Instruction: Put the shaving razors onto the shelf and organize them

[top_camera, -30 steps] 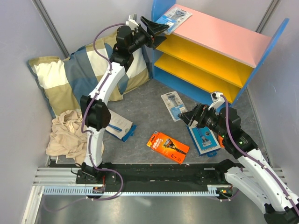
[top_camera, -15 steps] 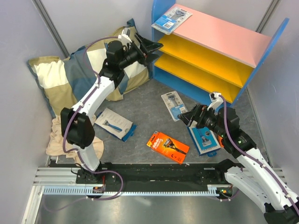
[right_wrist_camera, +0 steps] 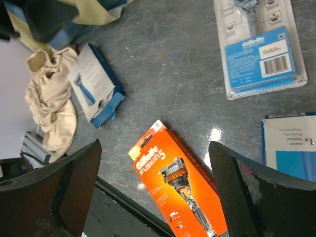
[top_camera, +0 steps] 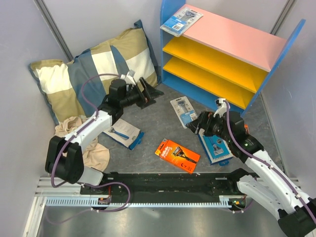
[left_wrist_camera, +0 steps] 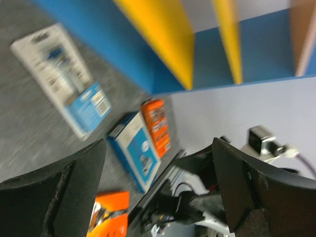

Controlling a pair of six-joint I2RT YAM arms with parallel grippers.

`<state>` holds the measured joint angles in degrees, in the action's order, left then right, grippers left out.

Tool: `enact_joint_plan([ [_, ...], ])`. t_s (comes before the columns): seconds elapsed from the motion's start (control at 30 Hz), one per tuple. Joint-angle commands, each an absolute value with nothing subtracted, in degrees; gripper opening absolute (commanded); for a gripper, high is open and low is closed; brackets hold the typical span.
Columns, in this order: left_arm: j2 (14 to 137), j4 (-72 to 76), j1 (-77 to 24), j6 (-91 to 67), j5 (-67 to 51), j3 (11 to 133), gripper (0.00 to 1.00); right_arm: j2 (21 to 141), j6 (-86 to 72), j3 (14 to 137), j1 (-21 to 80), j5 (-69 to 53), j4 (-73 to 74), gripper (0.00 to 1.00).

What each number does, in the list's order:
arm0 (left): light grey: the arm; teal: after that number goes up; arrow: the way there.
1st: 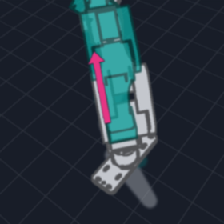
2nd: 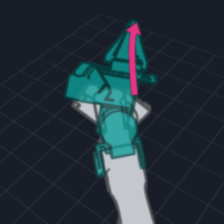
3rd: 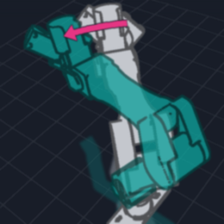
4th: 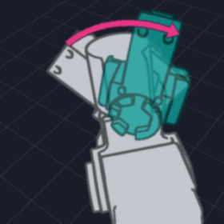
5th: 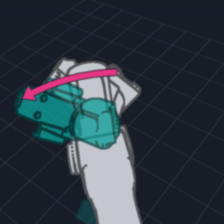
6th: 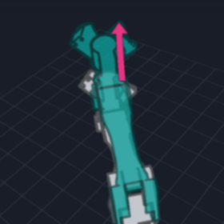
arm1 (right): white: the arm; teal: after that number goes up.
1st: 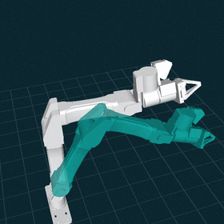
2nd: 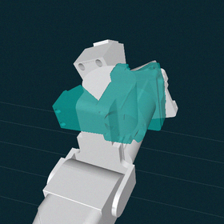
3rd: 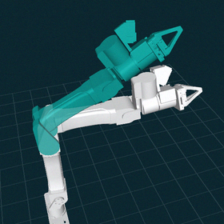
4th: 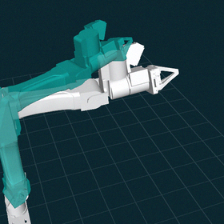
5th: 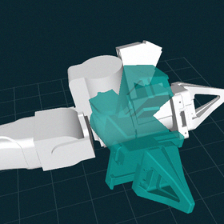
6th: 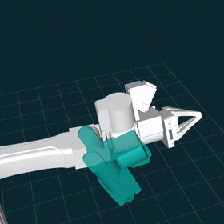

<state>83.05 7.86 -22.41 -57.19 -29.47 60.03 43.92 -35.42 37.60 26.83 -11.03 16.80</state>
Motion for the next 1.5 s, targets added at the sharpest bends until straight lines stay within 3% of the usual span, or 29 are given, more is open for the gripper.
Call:
enact_joint_plan([
  [0.0, 77.4, 6.7, -23.3, -52.0, -27.1, 51.1, 0.95, 46.7, -33.3, 38.1, 26.8, -6.3, 15.6, 0.98],
  [0.27, 71.1, 5.3, -23.6, -51.1, -23.8, 38.2, 0.95, 57.8, -29.0, 43.9, 26.8, -0.6, 16.6, 0.98],
  [0.63, 68.6, 0.5, -23.6, -46.8, -22.5, 37.7, 0.95, 74.1, -23.6, 54.6, 26.7, 6.7, 16.9, 0.98],
  [0.73, 68.9, 0.4, -23.6, -46.4, -22.9, 37.8, 0.94, 78.8, -22.2, 57.7, 26.7, 6.5, 16.8, 0.95],
  [0.8, 69.1, 0.5, -23.6, -46.0, -23.6, 37.8, 0.94, 81.2, -21.6, 59.2, 26.7, 5.8, 16.6, 0.82],
  [1.0, 69.3, 0.4, -23.6, -45.0, -24.0, 37.2, 0.94, 90.7, -20.8, 64.6, 26.7, 4.6, 15.7, 0.74],
  [1.23, 68.7, 0.4, -23.6, -44.2, -24.6, 36.3, 0.93, 100.3, -18.4, 71.4, 26.6, 7.9, 16.0, 0.55],
  [1.47, 68.1, 0.4, -23.6, -44.5, -25.1, 34.5, 0.93, 105.6, -17.4, 75.2, 26.7, 10.1, 16.4, 0.54],
])
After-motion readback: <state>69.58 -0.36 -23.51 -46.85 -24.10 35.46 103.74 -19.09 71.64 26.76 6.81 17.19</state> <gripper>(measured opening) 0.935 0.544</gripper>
